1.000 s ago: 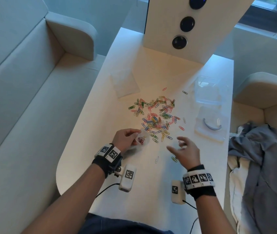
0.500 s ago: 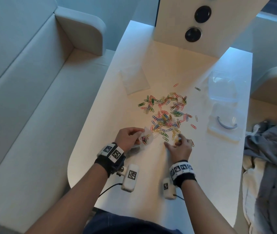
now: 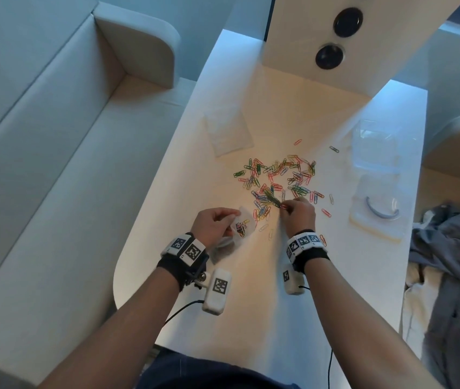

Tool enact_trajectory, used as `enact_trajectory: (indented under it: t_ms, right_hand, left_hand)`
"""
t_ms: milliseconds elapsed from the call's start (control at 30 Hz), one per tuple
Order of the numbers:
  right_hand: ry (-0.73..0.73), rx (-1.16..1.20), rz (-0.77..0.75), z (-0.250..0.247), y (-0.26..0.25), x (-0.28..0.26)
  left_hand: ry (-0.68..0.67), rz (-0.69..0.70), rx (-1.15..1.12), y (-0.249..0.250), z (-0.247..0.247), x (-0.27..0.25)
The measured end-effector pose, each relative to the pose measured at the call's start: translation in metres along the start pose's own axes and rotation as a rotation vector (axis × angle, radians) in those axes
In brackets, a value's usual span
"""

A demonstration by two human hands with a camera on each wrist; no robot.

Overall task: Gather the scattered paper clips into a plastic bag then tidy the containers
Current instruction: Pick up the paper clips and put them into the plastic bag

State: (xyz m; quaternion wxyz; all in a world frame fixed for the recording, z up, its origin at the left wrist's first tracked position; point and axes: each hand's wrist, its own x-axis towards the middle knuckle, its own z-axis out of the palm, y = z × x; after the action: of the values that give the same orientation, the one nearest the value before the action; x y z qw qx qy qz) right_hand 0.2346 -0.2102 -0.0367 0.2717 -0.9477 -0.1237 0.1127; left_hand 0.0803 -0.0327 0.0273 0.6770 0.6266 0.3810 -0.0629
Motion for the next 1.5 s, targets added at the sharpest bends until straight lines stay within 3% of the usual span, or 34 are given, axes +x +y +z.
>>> enact_trajectory:
  t_ms: [67, 133, 267, 333, 433, 533, 633, 700, 900, 1033, 1100, 1167, 1200, 1267, 1300, 1500]
  right_hand:
    - [0.012, 0.039, 0.035, -0.007, 0.002, -0.002]
    - [-0.012, 0.176, 0.163, -0.013, 0.007, -0.005]
    - [-0.191, 0.767, 0.377, -0.031, 0.0, -0.017]
    - [-0.281, 0.982, 0.361, -0.041, -0.014, -0.028]
    - [-0.433, 1.059, 0.271, -0.051, -0.035, -0.042]
    - [-0.518, 0.826, 0.135, -0.051, -0.049, -0.05]
    - [-0.386, 0.337, -0.044, -0.048, -0.058, -0.05]
    - [-0.378, 0.185, -0.118, -0.047, -0.062, -0.049]
    - [-0.284, 0.015, -0.127, -0.05, -0.068, -0.047]
    - [-0.355, 0.042, -0.24, -0.056, -0.065, -0.05]
    - [-0.22, 0.212, -0.146, -0.061, -0.054, -0.05]
    - [-0.032, 0.208, 0.059, -0.064, -0.026, -0.047]
    - [-0.019, 0.119, 0.2, -0.064, -0.008, -0.048]
    - [-0.137, -0.004, 0.469, -0.056, 0.025, -0.052]
    - [-0.169, -0.013, 0.515, -0.05, 0.034, -0.055]
    - [-0.136, 0.047, 0.276, -0.006, 0.008, -0.045]
  left_hand:
    - [-0.001, 0.01, -0.002, 0.0, 0.001, 0.002]
    - [-0.002, 0.022, -0.005, 0.001, 0.002, 0.003]
    - [0.017, 0.036, -0.022, 0.004, 0.008, 0.008]
    - [0.028, 0.037, -0.041, 0.006, 0.012, 0.01]
    - [0.034, 0.054, -0.037, 0.01, 0.019, 0.012]
    - [0.025, 0.071, -0.005, 0.013, 0.029, 0.013]
    - [0.008, 0.09, 0.015, 0.015, 0.039, 0.012]
    - [0.005, 0.112, 0.052, 0.014, 0.043, 0.011]
    - [-0.035, 0.147, 0.092, 0.014, 0.047, 0.01]
    - [-0.044, 0.147, 0.066, 0.016, 0.046, 0.005]
    - [-0.028, 0.137, 0.054, 0.017, 0.043, 0.007]
    - [-0.019, 0.122, 0.029, 0.017, 0.038, 0.01]
    - [-0.017, 0.117, 0.021, 0.018, 0.035, 0.01]
    - [-0.004, 0.104, -0.01, 0.018, 0.029, 0.011]
    - [0.0, 0.097, -0.035, 0.018, 0.027, 0.012]
    - [0.042, 0.062, -0.119, 0.018, 0.011, 0.011]
